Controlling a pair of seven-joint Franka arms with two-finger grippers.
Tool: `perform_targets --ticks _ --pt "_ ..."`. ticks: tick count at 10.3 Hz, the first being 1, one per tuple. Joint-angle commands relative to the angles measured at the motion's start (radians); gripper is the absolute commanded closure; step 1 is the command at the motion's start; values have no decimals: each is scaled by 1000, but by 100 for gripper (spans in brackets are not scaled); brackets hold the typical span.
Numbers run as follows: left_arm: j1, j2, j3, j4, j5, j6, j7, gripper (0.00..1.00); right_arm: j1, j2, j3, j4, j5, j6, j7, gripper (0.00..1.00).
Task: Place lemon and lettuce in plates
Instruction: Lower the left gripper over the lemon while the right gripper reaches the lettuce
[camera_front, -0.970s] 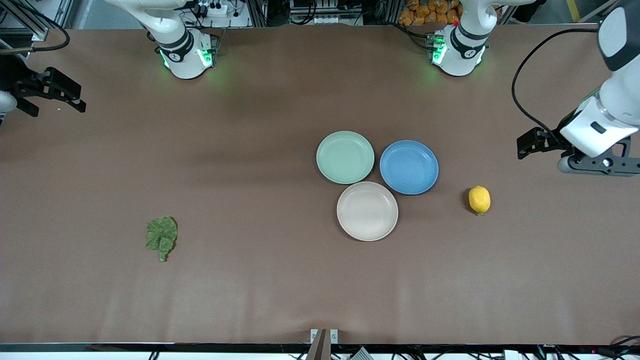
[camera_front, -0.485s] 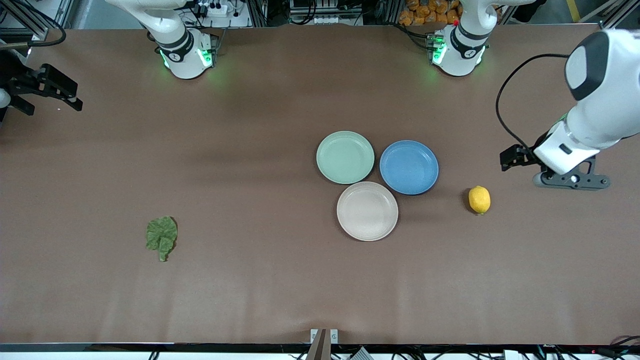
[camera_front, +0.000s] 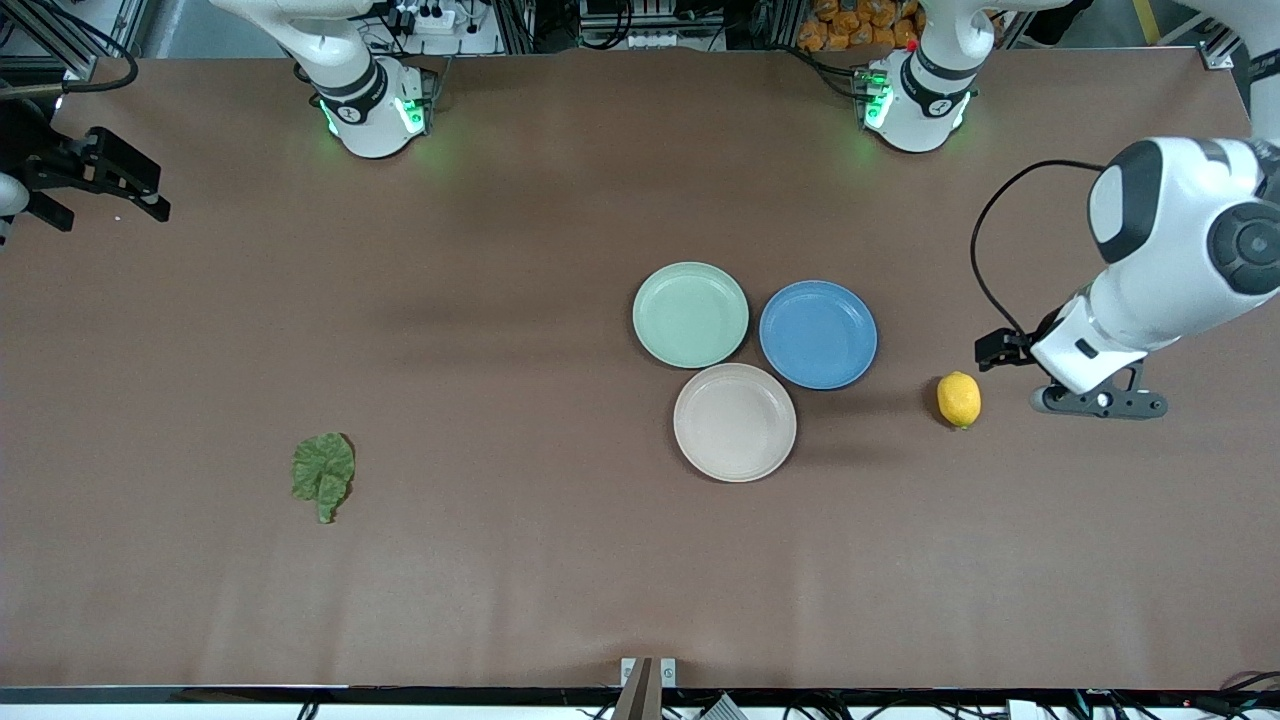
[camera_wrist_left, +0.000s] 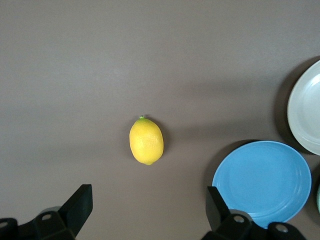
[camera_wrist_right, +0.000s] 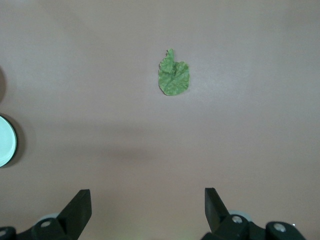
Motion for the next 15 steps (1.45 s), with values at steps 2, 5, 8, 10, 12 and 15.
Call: perform_targets --ticks 2,5,8,10,12,15 --pt "5 72 3 25 -6 69 63 0 -12 1 3 -6 -3 5 -3 0" --pt "35 109 6 25 -12 91 114 0 -12 14 2 -128 -4 155 6 0" --pt "44 136 4 11 -18 93 91 0 -36 59 2 -228 -6 266 4 0" --pt "40 165 6 7 -18 93 80 0 -51 159 2 -227 -6 298 7 0" --pt "35 207 6 2 -14 94 57 0 -56 309 2 -228 -4 378 7 0" --pt "34 286 6 2 -9 116 42 0 -52 507 2 -227 -1 583 3 0"
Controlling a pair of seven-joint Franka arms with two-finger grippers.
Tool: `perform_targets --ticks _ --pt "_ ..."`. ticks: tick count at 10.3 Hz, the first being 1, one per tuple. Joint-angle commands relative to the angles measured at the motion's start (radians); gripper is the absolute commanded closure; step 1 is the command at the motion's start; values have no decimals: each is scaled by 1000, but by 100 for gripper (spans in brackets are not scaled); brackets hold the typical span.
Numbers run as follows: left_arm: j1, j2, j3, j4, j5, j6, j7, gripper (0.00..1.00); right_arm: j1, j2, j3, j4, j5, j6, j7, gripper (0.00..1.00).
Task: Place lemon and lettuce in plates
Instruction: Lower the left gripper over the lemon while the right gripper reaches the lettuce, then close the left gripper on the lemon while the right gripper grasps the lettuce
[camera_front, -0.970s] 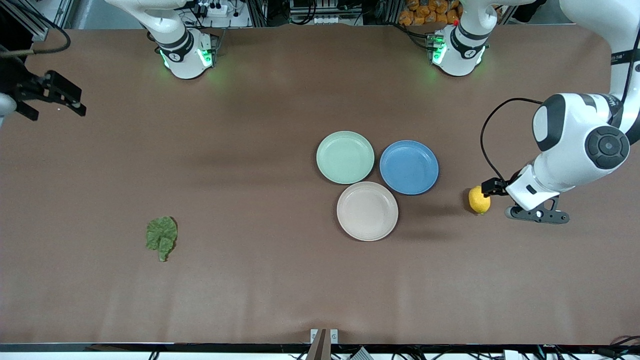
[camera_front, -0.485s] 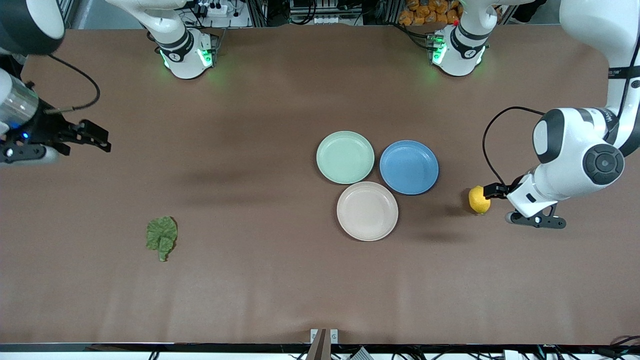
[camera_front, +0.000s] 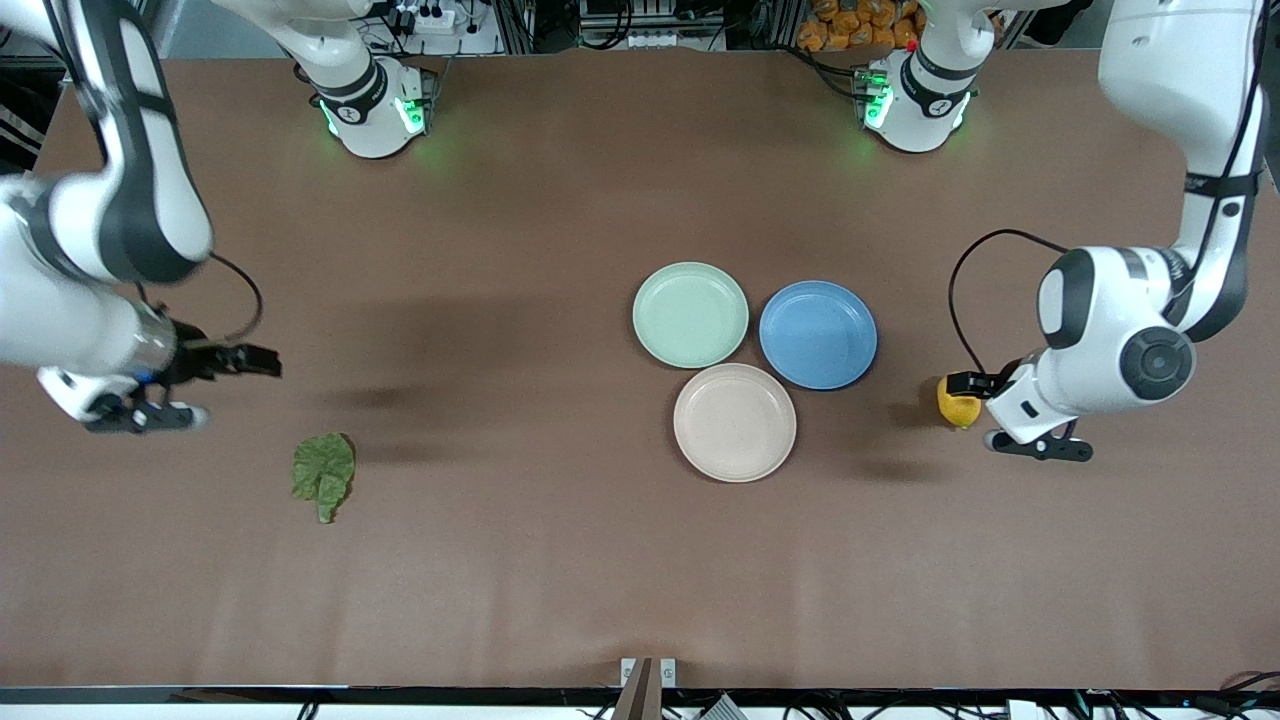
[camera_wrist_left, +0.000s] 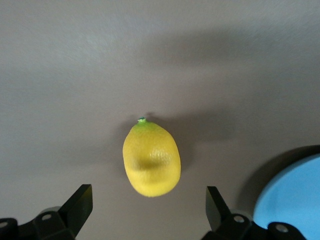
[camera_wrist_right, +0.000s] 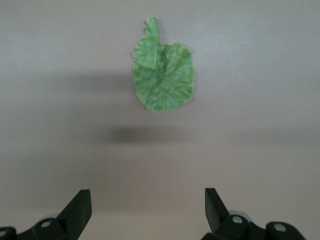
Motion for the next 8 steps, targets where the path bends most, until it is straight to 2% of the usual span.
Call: perform_targets --ticks 1,8 --pt "-7 38 5 8 -4 15 -38 0 6 110 12 34 -2 120 7 0" --pt "-7 109 5 14 0 49 -38 0 -5 299 10 128 -8 404 -2 0"
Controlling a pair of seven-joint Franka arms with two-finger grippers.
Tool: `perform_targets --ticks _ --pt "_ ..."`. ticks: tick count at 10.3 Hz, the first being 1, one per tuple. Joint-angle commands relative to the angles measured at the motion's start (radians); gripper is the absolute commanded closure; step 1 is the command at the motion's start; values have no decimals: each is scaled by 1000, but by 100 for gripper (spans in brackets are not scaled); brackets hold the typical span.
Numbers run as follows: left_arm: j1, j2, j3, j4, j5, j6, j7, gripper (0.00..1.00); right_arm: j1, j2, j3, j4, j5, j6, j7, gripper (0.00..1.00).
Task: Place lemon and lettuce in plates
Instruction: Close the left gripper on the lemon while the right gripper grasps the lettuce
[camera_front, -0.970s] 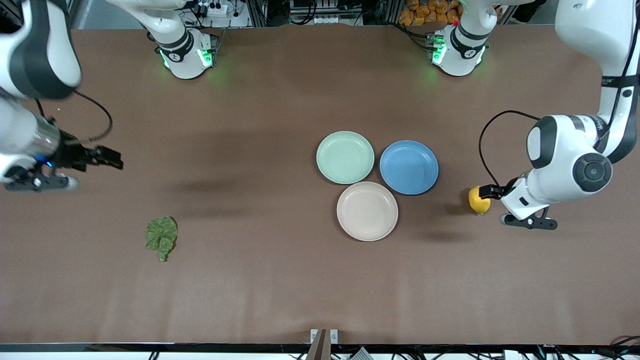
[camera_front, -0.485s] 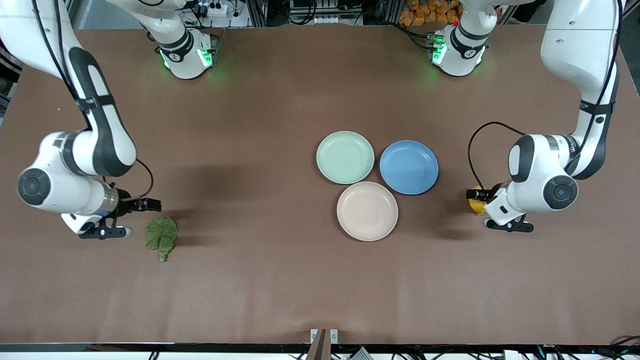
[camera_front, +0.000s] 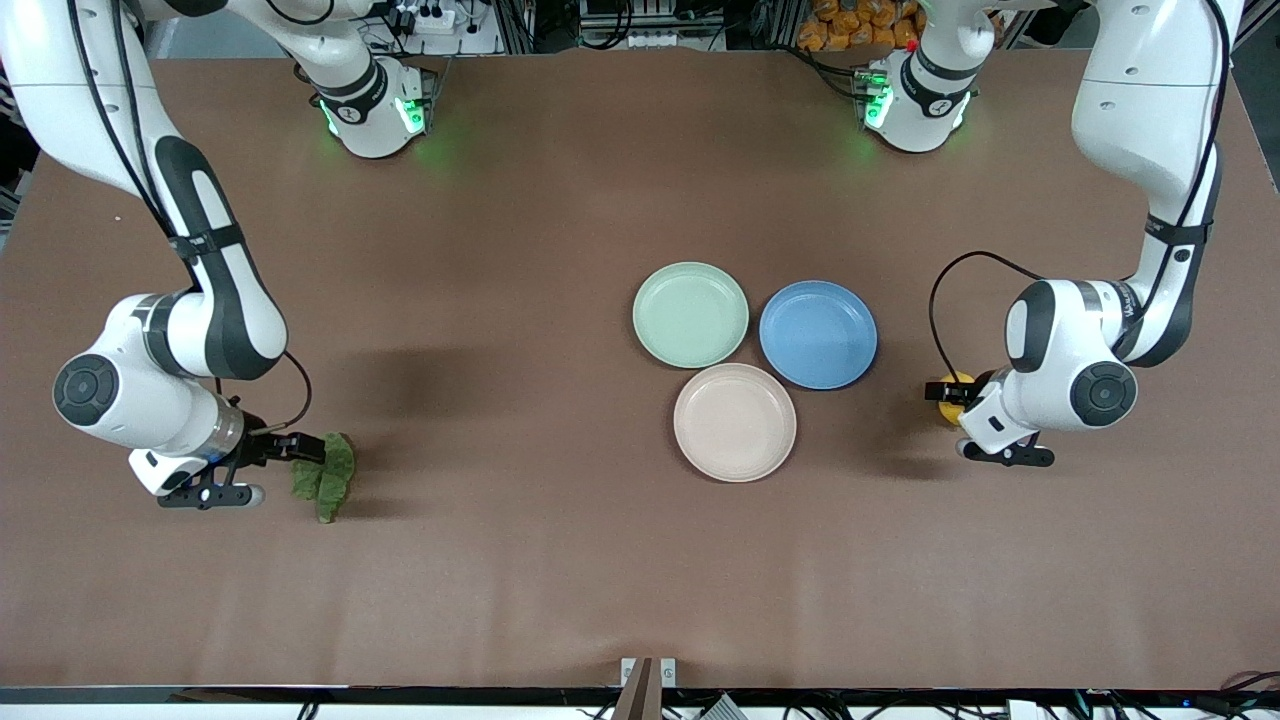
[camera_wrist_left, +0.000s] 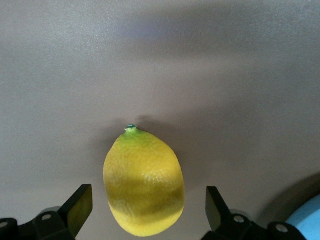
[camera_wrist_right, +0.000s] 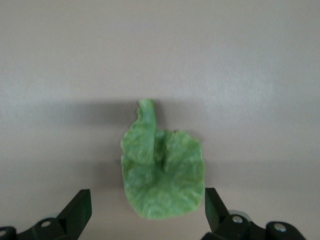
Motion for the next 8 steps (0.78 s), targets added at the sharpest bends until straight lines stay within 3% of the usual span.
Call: perform_targets --ticks 1,3,4,5,6,8 --pt "-5 25 4 9 0 11 -16 0 -10 89 7 48 -6 92 -1 0" --pt "1 40 3 15 0 12 -10 2 -10 114 7 49 -5 137 6 0" --pt "0 48 3 17 -6 27 -10 52 -10 115 7 49 -3 137 6 0" --pt "3 59 3 15 -6 43 -13 94 -10 123 7 51 -5 142 3 0" --pt "1 60 3 15 -6 44 -13 100 -10 131 7 54 -3 154 3 0" --pt "3 54 3 23 -13 46 -15 100 -10 147 7 54 -3 174 1 0"
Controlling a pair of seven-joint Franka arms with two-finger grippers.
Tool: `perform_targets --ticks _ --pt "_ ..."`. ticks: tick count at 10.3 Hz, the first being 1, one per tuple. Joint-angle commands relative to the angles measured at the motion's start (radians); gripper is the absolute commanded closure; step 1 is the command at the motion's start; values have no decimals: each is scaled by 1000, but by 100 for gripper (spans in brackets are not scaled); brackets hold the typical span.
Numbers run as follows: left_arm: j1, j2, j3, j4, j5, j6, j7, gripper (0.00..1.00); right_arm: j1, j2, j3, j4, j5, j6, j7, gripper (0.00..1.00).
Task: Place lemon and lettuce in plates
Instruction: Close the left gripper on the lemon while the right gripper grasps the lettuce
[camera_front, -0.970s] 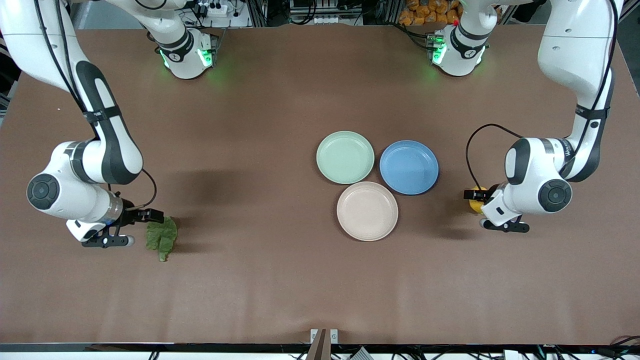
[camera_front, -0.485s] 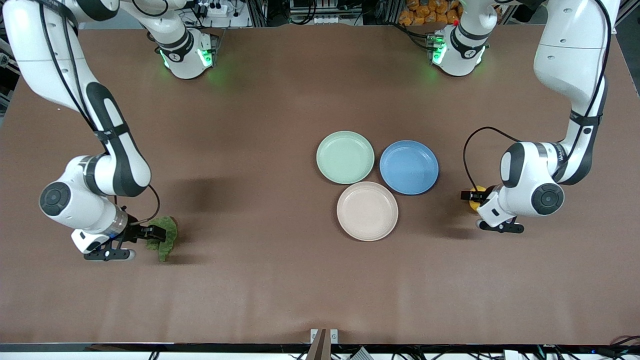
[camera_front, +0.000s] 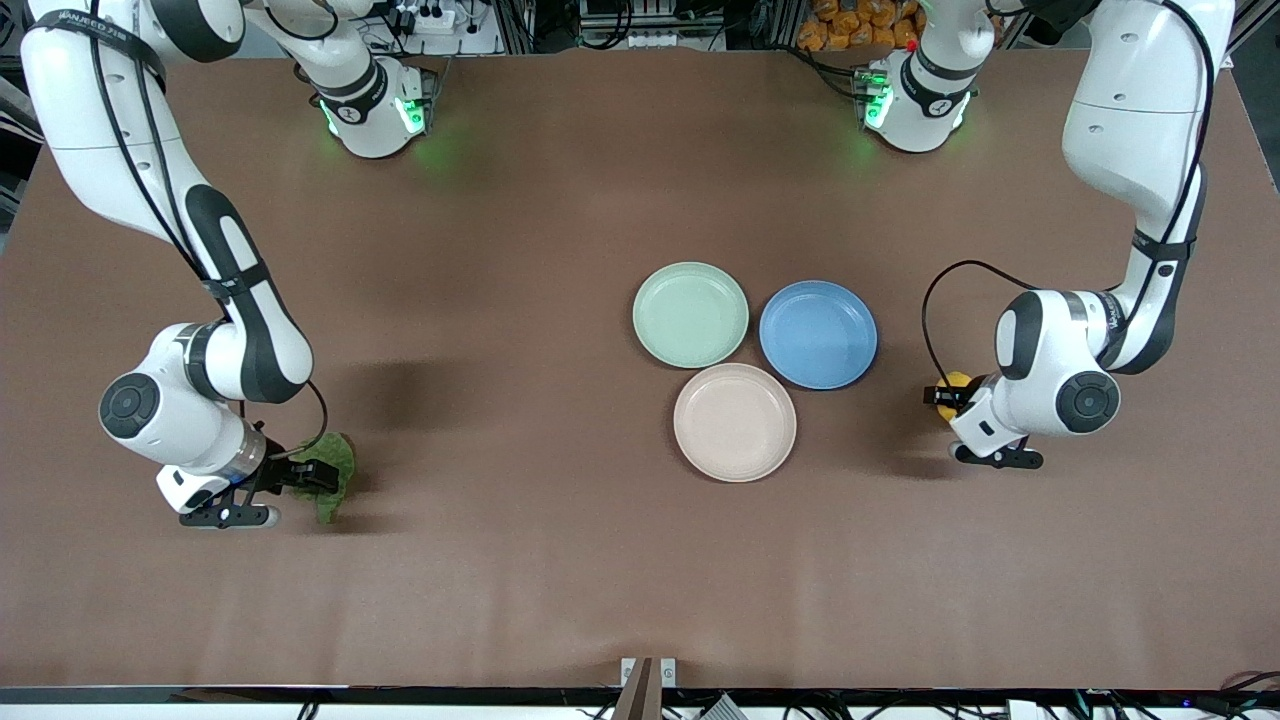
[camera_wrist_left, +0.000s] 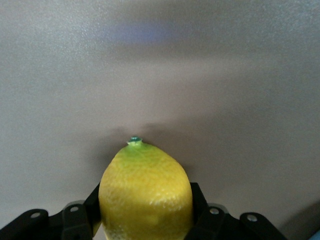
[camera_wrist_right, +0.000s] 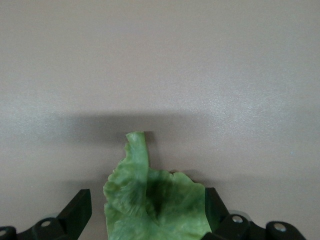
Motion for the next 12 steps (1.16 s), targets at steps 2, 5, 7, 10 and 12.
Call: perform_targets --ticks 2,5,7,10,12 --pt "2 -2 -2 63 -30 11 -28 100 -11 30 8 24 -5 25 -2 0" --pt "-3 3 0 141 -124 11 -46 100 -14 37 8 22 -3 40 -4 0" --pt "-4 9 -2 158 -153 11 -46 100 -19 35 8 22 0 46 -4 0" --pt "-9 26 0 191 -205 14 -49 100 -19 32 8 16 1 43 -4 0" --pt "-14 32 -2 211 -216 14 -72 100 -16 35 8 19 -2 48 -4 0"
